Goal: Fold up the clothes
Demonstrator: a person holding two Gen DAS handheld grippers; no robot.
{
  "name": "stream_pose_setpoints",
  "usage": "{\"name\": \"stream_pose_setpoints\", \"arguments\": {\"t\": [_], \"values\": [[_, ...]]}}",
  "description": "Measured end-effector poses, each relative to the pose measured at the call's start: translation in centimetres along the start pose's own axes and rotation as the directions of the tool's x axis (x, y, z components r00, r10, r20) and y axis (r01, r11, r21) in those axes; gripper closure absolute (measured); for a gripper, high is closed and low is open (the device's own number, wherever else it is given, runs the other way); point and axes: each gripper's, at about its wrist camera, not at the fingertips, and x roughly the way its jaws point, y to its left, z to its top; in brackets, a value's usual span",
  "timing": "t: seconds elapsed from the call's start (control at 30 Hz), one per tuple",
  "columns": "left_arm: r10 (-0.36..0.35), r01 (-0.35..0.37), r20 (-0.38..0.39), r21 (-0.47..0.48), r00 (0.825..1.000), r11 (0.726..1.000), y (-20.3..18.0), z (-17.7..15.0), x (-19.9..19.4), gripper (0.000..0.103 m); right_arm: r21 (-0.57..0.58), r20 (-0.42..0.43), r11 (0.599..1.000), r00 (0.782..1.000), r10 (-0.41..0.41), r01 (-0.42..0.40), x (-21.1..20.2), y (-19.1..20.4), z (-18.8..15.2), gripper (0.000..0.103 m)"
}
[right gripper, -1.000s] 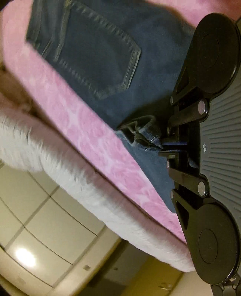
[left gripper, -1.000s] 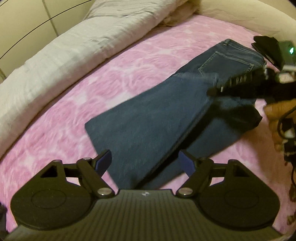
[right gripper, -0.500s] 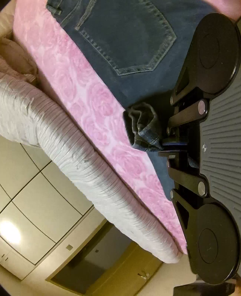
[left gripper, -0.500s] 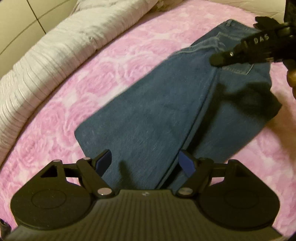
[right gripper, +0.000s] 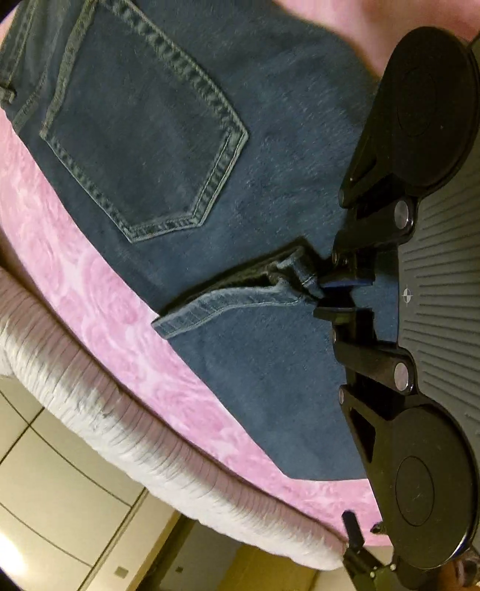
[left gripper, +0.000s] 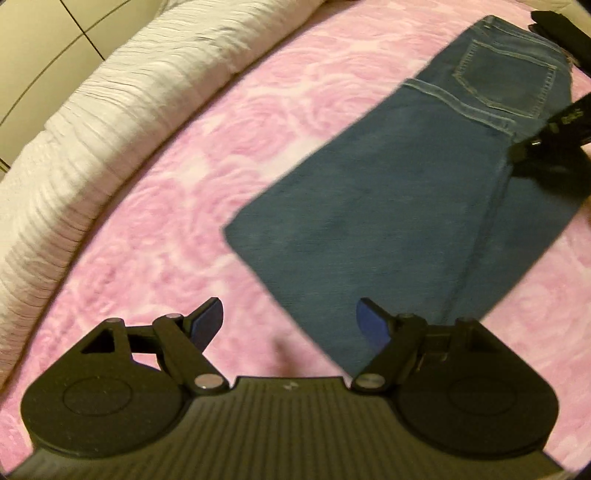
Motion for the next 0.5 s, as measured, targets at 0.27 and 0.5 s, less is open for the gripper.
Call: {"name": "stream_pose_setpoints", "arguments": {"t": [0.27, 0.5], "values": [[0.049, -0.124, 0.142, 0.589, 0.989, 0.798, -0.7, -4.0, 0.7, 0.026, -0.425, 0.056, 0.901, 0.996, -0.068, 0.086, -3.2, 8.9, -5.3, 0.032], [-0.038, -0.269, 0.300, 0.899, 0.953, 0.347, -1.5, -7.4, 4.1, 0.026, -0.861, 0.061, 0.497, 0.992, -0.109, 0.107, 0.2, 16.2, -16.0, 0.029]]}}
